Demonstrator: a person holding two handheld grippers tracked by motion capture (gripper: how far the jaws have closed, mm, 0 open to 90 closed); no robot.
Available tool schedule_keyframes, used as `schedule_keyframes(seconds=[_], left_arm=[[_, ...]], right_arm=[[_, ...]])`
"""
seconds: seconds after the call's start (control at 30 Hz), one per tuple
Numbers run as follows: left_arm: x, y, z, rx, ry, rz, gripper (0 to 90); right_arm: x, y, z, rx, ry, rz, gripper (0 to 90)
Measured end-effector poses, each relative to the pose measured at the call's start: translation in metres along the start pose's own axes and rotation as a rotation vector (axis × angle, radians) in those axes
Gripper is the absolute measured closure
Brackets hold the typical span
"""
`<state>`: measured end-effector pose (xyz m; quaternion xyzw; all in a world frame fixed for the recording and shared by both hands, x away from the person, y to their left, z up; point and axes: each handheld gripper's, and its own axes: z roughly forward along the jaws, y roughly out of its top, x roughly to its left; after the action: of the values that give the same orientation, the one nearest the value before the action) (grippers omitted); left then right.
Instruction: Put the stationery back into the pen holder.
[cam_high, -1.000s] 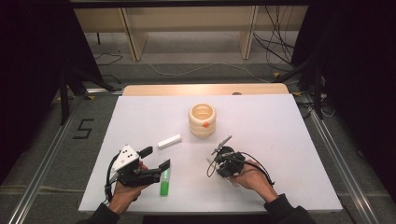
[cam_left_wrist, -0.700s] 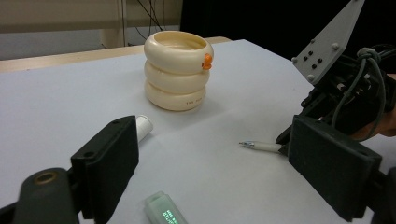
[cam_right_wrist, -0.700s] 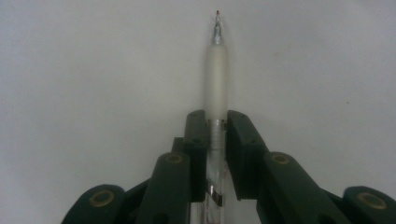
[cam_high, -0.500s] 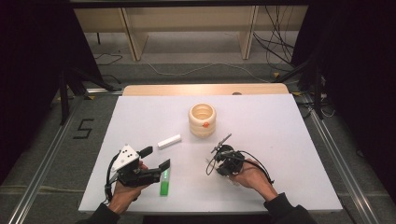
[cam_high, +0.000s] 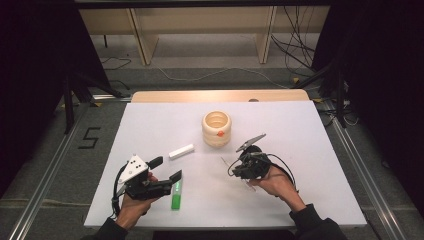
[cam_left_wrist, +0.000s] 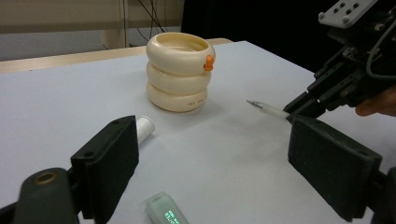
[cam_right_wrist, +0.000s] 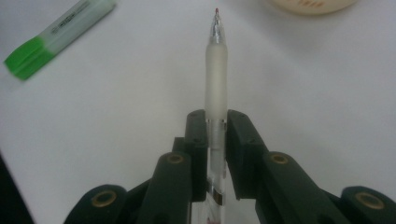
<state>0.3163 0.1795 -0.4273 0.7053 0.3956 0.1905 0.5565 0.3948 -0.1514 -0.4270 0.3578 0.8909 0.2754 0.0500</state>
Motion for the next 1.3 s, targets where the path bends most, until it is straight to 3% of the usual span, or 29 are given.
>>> schedule_keyframes(seconds=[0.07,0.3,0.5,0.97,1.3], left_arm=[[0.000,0.000,0.000,0.002,-0.001,0.004,15.8],[0.000,0.000,0.000,0.003,0.004,0.000,15.8],[0.000,0.000,0.000,0.001,0.006,-0.004,15.8],[0.000,-0.001,0.001,0.004,0.009,-0.005,15.8],[0.000,-0.001,0.001,0.007,0.011,-0.006,15.8]], right_arm=[[-0.001,0.001,-0.005,-0.031,-0.035,-0.003,79.8],[-0.010,0.001,-0.018,-0.194,-0.082,0.004,79.8],[-0.012,0.001,-0.024,-0.286,-0.114,0.021,79.8],[-0.025,0.003,-0.030,-0.407,-0.114,0.077,79.8],[-0.033,0.016,-0.033,-0.491,-0.121,0.091,79.8]])
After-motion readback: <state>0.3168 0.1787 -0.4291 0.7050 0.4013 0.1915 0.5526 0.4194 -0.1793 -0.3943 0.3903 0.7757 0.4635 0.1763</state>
